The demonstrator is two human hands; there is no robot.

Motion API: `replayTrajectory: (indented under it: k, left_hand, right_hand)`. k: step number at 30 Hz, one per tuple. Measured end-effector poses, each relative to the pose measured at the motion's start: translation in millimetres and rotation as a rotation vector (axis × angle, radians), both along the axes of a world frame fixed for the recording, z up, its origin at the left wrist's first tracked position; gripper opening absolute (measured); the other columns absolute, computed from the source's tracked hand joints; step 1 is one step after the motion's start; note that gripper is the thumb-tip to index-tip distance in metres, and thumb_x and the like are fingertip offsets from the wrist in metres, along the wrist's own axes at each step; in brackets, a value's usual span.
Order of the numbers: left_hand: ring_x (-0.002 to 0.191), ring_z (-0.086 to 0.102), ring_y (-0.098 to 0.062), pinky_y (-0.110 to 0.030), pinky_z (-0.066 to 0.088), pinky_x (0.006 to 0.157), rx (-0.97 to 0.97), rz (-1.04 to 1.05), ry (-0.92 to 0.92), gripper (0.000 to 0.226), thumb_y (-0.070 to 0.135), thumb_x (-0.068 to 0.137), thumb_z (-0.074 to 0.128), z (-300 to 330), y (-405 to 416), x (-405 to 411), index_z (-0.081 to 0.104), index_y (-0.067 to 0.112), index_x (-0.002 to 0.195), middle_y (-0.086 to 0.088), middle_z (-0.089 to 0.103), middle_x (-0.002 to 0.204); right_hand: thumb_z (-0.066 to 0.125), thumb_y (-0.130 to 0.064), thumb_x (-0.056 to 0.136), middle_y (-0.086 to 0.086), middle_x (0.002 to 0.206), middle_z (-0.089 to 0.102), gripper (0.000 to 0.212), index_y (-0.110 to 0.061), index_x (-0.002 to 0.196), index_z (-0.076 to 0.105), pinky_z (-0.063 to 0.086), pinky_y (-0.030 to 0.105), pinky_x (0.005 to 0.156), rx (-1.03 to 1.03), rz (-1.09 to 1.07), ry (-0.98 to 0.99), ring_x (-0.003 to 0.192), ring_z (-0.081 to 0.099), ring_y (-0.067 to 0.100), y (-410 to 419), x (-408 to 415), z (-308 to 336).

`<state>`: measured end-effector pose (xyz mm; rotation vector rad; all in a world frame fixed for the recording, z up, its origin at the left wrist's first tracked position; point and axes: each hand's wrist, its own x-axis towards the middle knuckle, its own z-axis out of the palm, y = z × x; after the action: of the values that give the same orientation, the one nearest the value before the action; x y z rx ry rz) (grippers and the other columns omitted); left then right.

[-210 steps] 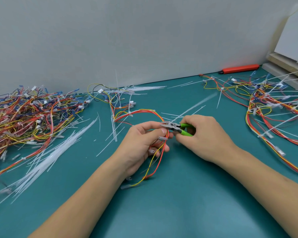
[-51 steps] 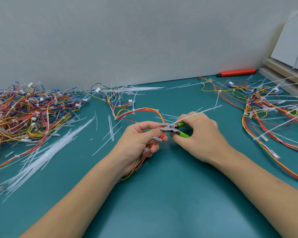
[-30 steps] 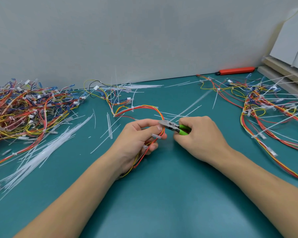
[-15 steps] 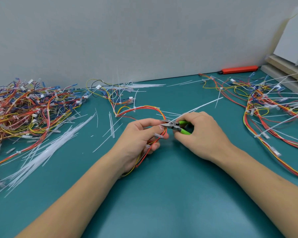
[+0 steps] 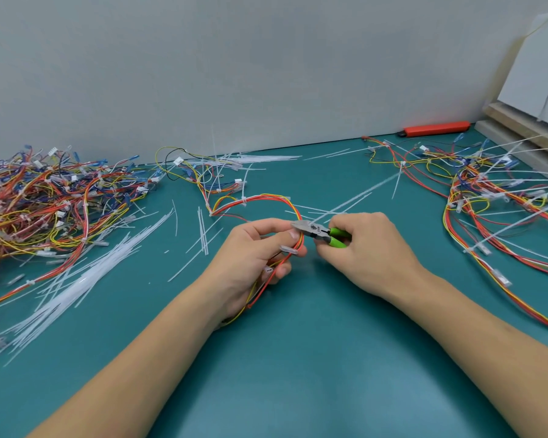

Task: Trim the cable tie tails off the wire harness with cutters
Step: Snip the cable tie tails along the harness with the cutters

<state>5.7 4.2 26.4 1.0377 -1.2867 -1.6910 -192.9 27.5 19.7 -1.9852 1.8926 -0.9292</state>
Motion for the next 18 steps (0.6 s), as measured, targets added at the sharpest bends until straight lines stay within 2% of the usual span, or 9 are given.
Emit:
replayTrajectory:
  k: [3,5,7,15,16,18]
  left_hand:
    - [0.044,0.044,-0.015,-0.016,0.028,0.038,-0.004,0.002,0.001,0.007,0.013,0.093,0.068,0.5,0.8,-0.6,0.075,0.014,0.094,-0.012,0.071,0.079]
    - [0.043,0.044,-0.015,-0.016,0.027,0.038,-0.001,0.004,0.004,0.01,0.012,0.093,0.067,0.2,0.7,-0.8,0.076,0.014,0.095,-0.013,0.07,0.079]
    - [0.043,0.044,-0.015,-0.016,0.028,0.037,0.002,0.005,0.009,0.01,0.011,0.093,0.067,0.1,0.3,-0.7,0.076,0.012,0.097,-0.014,0.07,0.079]
    - [0.043,0.045,-0.015,-0.016,0.027,0.036,-0.005,0.003,-0.005,0.01,0.012,0.092,0.068,-1.7,-1.3,-0.2,0.076,0.014,0.097,-0.013,0.071,0.08]
    - [0.043,0.045,-0.015,-0.016,0.027,0.036,-0.003,0.005,-0.005,0.01,0.013,0.092,0.069,-1.7,-1.2,0.0,0.075,0.013,0.099,-0.013,0.071,0.08]
    - [0.043,0.045,-0.015,-0.016,0.028,0.036,-0.001,0.008,-0.006,0.009,0.015,0.092,0.069,-1.6,-1.2,-0.1,0.074,0.012,0.1,-0.013,0.071,0.08]
  right_hand:
    - [0.062,-0.045,0.076,-0.01,0.069,0.062,0.022,-0.024,0.08,0.068,0.052,0.041,0.077,-0.03,0.03,-0.024,0.077,0.055,0.019,2.0,-0.7,2.0]
    - [0.058,-0.047,0.075,-0.021,0.087,0.067,0.03,-0.035,0.098,0.073,0.046,0.041,0.094,-0.031,0.043,-0.024,0.098,0.054,0.014,3.7,1.0,4.9]
    - [0.058,-0.047,0.075,-0.026,0.096,0.066,0.035,-0.039,0.105,0.073,0.045,0.042,0.1,-0.02,0.054,-0.031,0.106,0.052,0.012,4.2,1.4,6.8]
    - [0.067,-0.036,0.08,-0.026,0.092,0.065,0.024,-0.036,0.103,0.073,0.047,0.045,0.097,-0.022,0.069,-0.046,0.104,0.055,0.016,1.9,-0.5,4.3]
    - [0.065,-0.038,0.078,-0.023,0.088,0.066,0.023,-0.035,0.099,0.074,0.048,0.043,0.093,-0.018,0.07,-0.05,0.099,0.056,0.015,1.7,-0.8,4.4]
    - [0.063,-0.042,0.076,-0.013,0.068,0.062,0.015,-0.029,0.079,0.069,0.047,0.036,0.074,-0.018,0.051,-0.051,0.076,0.055,0.014,0.2,-2.3,1.7]
